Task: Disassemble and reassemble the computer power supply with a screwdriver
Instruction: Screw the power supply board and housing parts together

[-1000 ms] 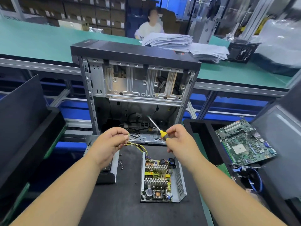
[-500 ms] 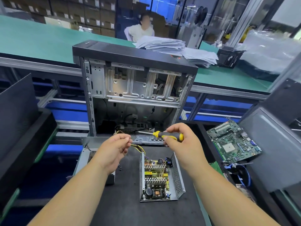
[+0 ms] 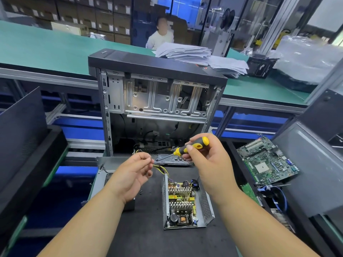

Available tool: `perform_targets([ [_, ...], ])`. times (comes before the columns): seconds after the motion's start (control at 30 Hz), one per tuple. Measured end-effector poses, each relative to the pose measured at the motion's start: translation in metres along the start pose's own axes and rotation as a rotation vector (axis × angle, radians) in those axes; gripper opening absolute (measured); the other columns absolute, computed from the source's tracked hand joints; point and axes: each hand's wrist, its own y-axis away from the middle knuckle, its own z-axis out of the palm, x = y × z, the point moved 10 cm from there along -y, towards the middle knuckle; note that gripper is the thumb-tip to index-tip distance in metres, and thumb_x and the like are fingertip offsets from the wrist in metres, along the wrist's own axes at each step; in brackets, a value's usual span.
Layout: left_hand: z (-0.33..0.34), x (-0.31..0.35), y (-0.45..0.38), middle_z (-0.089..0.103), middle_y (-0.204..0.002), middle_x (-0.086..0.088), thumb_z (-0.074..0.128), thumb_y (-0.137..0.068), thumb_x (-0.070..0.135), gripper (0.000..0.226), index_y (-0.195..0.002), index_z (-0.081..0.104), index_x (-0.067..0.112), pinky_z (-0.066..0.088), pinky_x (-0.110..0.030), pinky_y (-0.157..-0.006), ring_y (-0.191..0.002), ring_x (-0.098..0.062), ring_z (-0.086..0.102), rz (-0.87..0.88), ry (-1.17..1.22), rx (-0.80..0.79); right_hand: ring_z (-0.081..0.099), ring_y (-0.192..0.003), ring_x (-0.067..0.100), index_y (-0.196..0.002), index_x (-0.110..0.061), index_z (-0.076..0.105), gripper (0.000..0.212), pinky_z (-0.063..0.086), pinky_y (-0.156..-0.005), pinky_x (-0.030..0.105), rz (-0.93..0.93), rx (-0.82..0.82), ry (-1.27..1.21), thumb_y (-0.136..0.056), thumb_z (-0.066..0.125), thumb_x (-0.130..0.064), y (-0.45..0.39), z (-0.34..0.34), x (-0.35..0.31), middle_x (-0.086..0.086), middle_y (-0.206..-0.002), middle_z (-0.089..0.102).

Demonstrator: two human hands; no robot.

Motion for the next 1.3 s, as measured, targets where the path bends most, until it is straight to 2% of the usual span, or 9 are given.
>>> perform_targets([
  [0.13, 0.005, -0.001, 0.002, 0.064, -0.079, 0.0, 0.058, -0.089, 0.007, 0.015, -0.103, 0.064, 0.009, 0.051, -0.022, -0.067, -0.071, -0.009, 0.058, -0.006, 0.06, -0.013, 0.071, -0.083, 0.021, -0.096, -0.02, 0.061, 0.011, 0.057, -0.076, 0.031, -0.026, -0.004, -0.018, -0.093, 0.062, -0.01, 0.0, 0.002, -0.006, 0.002, -0.088, 0.07],
  [0.23, 0.009, 0.0, 0.005, 0.065, -0.08, 0.0, 0.062, -0.082, 0.012, 0.02, -0.102, 0.064, 0.008, 0.053, -0.021, -0.066, -0.072, -0.009, 0.06, -0.009, 0.062, -0.036, 0.071, -0.084, 0.02, -0.096, -0.019, 0.061, 0.009, 0.056, -0.075, 0.028, -0.037, -0.001, -0.039, -0.092, 0.061, -0.01, 0.001, 0.003, -0.01, 0.002, -0.087, 0.07],
  [0.5, 0.014, 0.0, 0.008, 0.066, -0.081, -0.001, 0.063, -0.08, 0.013, 0.023, -0.102, 0.065, 0.007, 0.055, -0.021, -0.065, -0.07, -0.01, 0.061, -0.022, 0.096, -0.04, 0.071, -0.086, 0.021, -0.095, -0.021, 0.062, 0.009, 0.057, -0.076, 0.029, -0.043, 0.002, -0.058, -0.089, 0.062, -0.014, 0.001, 0.005, -0.013, 0.003, -0.089, 0.069],
  [0.8, 0.011, -0.004, 0.007, 0.066, -0.077, -0.002, 0.058, -0.088, 0.009, 0.018, -0.105, 0.064, 0.003, 0.055, -0.02, -0.061, -0.067, -0.009, 0.06, -0.04, 0.087, 0.0, 0.071, -0.087, 0.02, -0.096, -0.023, 0.062, 0.014, 0.057, -0.078, 0.031, -0.011, -0.008, -0.042, -0.09, 0.061, -0.011, 0.001, 0.006, -0.006, 0.002, -0.092, 0.069],
  [1.07, 0.004, -0.004, 0.003, 0.069, -0.076, -0.001, 0.056, -0.095, 0.006, 0.012, -0.095, 0.068, 0.007, 0.053, -0.017, -0.061, -0.066, -0.006, 0.061, -0.007, -0.069, 0.036, 0.07, -0.084, 0.012, -0.097, -0.023, 0.06, 0.024, 0.055, -0.076, 0.023, 0.022, -0.041, 0.04, -0.091, 0.056, 0.0, 0.003, 0.008, -0.002, -0.002, -0.089, 0.071],
  [1.13, 0.004, -0.001, 0.003, 0.07, -0.077, -0.001, 0.058, -0.094, 0.004, 0.013, -0.093, 0.07, 0.008, 0.053, -0.016, -0.062, -0.068, -0.007, 0.062, 0.026, -0.121, 0.044, 0.071, -0.086, 0.013, -0.099, -0.023, 0.059, 0.025, 0.056, -0.076, 0.026, 0.025, -0.025, 0.058, -0.09, 0.055, 0.001, 0.002, 0.005, -0.001, -0.003, -0.091, 0.07],
  [1.23, 0.009, 0.006, 0.003, 0.071, -0.078, -0.002, 0.059, -0.092, 0.0, 0.014, -0.091, 0.07, 0.007, 0.053, -0.016, -0.065, -0.07, -0.007, 0.064, 0.11, -0.227, 0.037, 0.071, -0.088, 0.017, -0.104, -0.025, 0.055, 0.028, 0.056, -0.083, 0.039, 0.037, 0.034, 0.049, -0.091, 0.054, 0.0, 0.001, -0.002, 0.002, -0.004, -0.092, 0.071],
  [1.3, 0.015, 0.011, 0.004, 0.072, -0.078, -0.002, 0.06, -0.091, -0.002, 0.014, -0.091, 0.07, 0.007, 0.052, -0.016, -0.065, -0.071, -0.007, 0.065, 0.176, -0.306, 0.023, 0.071, -0.084, 0.018, -0.106, -0.025, 0.053, 0.024, 0.056, -0.082, 0.04, 0.044, 0.079, 0.043, -0.094, 0.056, -0.004, 0.001, -0.01, 0.006, -0.001, -0.089, 0.071],
])
